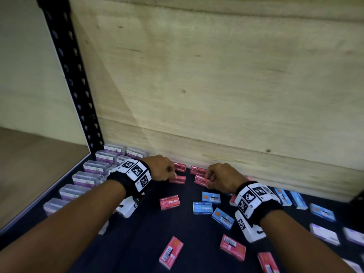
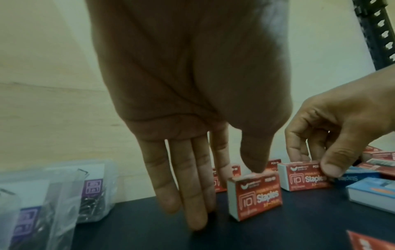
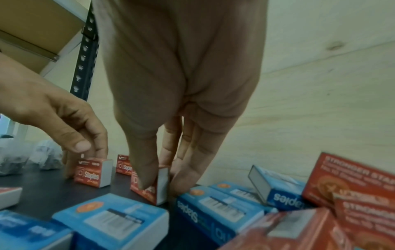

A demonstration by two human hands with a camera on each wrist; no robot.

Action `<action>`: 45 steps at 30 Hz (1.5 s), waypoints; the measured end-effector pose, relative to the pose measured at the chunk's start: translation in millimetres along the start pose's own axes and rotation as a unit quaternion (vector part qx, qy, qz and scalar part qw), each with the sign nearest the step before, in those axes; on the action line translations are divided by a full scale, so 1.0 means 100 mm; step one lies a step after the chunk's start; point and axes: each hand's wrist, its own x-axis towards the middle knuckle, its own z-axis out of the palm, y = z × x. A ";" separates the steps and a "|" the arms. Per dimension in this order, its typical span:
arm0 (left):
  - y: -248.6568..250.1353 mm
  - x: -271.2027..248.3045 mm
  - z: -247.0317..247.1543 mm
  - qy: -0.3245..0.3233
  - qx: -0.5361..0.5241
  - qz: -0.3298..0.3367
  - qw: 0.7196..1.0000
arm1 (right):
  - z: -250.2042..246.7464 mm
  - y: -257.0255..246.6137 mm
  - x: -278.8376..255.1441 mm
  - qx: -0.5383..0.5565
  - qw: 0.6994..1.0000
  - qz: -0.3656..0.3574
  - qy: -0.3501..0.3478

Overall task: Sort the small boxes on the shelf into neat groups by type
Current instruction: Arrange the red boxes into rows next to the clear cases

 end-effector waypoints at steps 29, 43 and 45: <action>0.11 0.08 0.00 0.048 0.079 -0.047 0.995 | 0.00 -0.10 0.12 -0.028 0.999 0.000 0.023; 0.39 -0.24 -0.03 -0.074 0.072 -0.005 0.995 | -0.49 0.41 -0.42 -0.050 0.995 0.064 -0.055; 0.42 -0.27 0.02 -0.089 0.079 0.002 0.993 | -0.45 0.45 -0.48 -0.066 0.992 0.069 -0.078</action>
